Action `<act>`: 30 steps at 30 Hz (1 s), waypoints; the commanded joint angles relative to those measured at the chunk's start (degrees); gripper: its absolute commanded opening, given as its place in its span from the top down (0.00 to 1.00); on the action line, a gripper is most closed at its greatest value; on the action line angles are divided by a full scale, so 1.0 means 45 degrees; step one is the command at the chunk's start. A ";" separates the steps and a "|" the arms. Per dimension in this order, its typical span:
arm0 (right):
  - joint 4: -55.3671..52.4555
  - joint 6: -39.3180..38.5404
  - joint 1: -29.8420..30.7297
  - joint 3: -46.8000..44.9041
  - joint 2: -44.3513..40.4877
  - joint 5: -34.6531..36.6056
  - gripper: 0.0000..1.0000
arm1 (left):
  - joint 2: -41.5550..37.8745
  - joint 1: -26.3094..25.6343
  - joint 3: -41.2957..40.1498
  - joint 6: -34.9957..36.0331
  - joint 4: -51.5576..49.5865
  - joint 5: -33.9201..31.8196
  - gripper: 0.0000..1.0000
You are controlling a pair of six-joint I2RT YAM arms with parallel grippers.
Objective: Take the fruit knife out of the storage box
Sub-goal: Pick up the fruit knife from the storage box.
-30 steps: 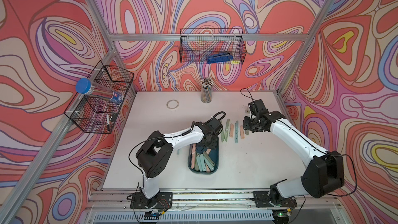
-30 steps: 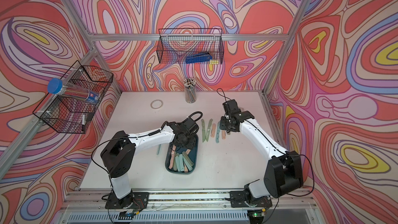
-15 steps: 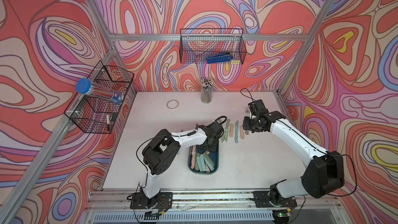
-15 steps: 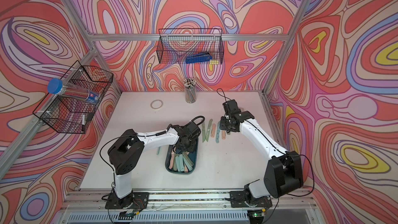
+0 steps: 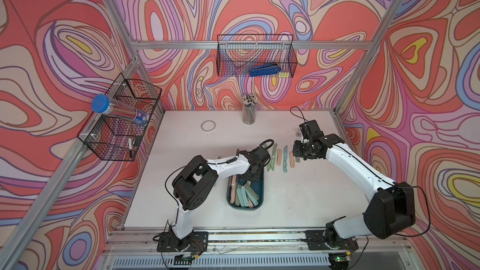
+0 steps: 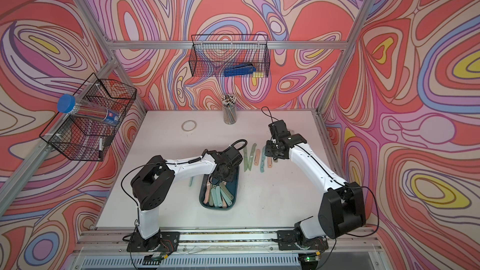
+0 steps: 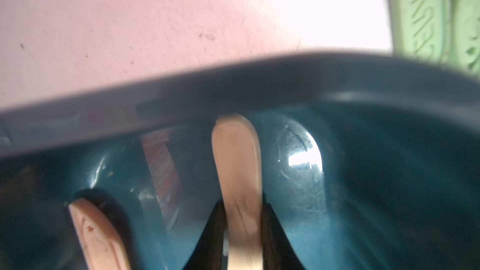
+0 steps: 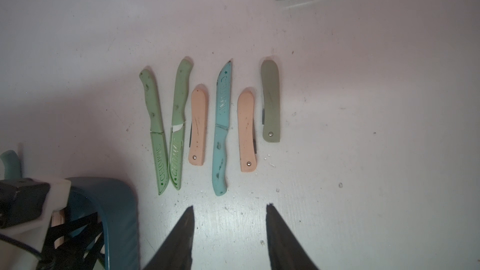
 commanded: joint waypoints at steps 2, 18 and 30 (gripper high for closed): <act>0.0128 0.0142 0.0086 -0.0019 0.0033 -0.0016 0.54 | 0.0322 0.0014 0.0226 -0.0006 -0.0781 -0.0205 0.81; 0.0335 0.0154 0.0072 -0.0268 -0.0054 -0.0115 0.54 | -0.2566 0.0490 0.0943 0.0237 -0.1956 0.0119 0.81; 0.0679 0.0168 0.0085 -0.0484 0.0014 -0.0347 0.54 | -0.6248 0.3966 -0.1587 0.1289 -0.2699 0.0520 0.80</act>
